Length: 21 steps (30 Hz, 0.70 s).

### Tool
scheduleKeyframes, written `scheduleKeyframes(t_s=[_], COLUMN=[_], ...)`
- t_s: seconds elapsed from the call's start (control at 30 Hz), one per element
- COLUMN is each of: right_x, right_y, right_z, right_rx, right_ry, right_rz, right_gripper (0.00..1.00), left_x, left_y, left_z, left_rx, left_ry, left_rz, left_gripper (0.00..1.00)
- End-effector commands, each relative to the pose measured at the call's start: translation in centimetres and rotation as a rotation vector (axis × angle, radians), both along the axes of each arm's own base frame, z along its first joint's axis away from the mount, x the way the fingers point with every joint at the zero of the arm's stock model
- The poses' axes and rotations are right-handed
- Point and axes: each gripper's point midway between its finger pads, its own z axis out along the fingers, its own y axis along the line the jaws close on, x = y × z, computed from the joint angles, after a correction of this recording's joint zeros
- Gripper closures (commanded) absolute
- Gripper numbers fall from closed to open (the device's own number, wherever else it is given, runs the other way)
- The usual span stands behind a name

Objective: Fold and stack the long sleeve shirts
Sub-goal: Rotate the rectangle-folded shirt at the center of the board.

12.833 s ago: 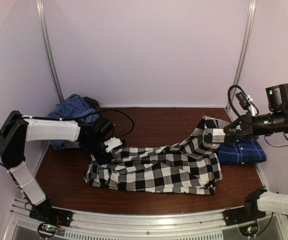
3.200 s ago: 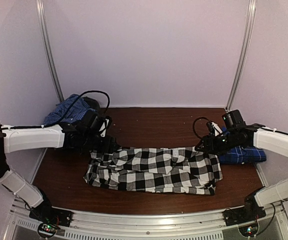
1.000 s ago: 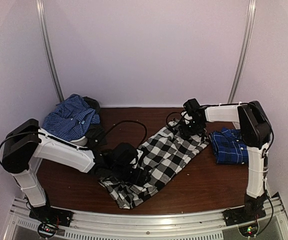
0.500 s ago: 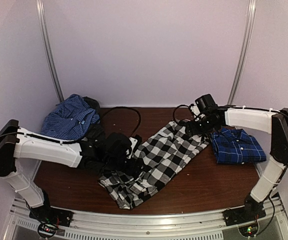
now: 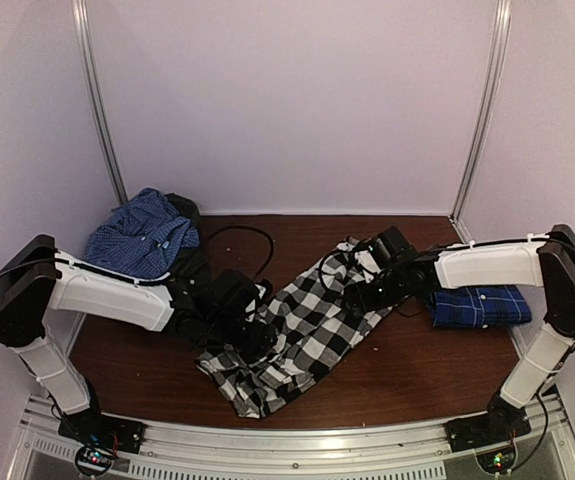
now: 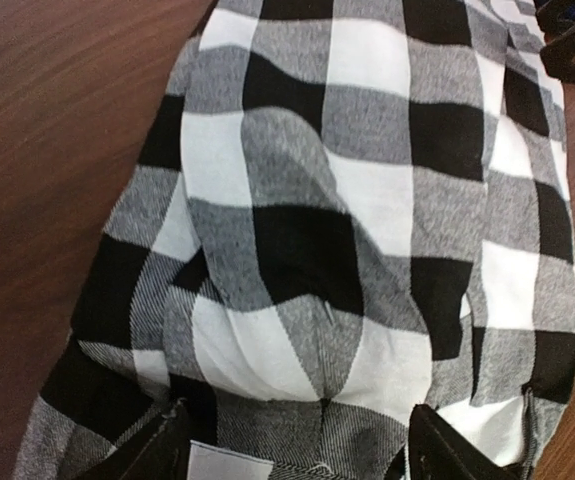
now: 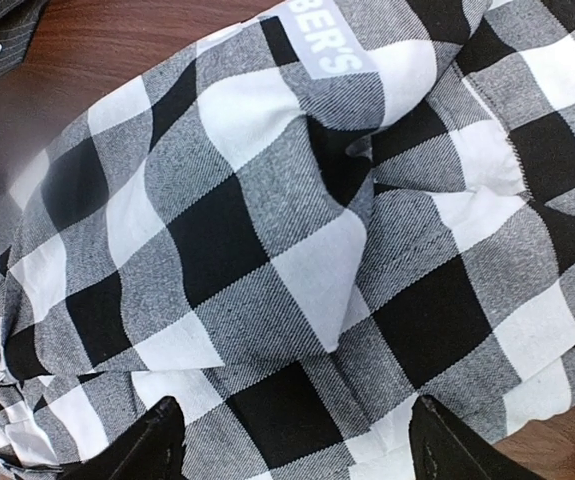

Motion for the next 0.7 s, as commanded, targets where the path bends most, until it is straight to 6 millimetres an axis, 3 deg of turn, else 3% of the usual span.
scheduleKeyframes(t_s=[0.0, 0.2, 0.37, 0.67], right_x=[-0.1, 0.2, 1.1, 5.2], right_y=[0.8, 0.1, -1.5, -3.8], right_z=[-1.2, -4.2, -6.6, -8.4], right_rx=[0.044, -0.028, -0.099, -0.189], right_ry=[0.014, 0.051, 0.087, 0.074], right_rz=[-0.013, -0.027, -0.069, -0.099], right_gripper=[0.22, 0.22, 0.22, 0.22], left_x=[-1.5, -3.8, -6.1, -8.3], left_y=[0.7, 1.5, 0.5, -2.1], left_z=[-2.4, -4.3, -4.6, -4.9], left_rx=[0.000, -0.018, -0.015, -0.007], left_ry=[0.076, 0.150, 0.177, 0.221], left_rz=[0.004, -0.020, -0.066, -0.092], left_gripper=[0.25, 0.27, 0.29, 0.30])
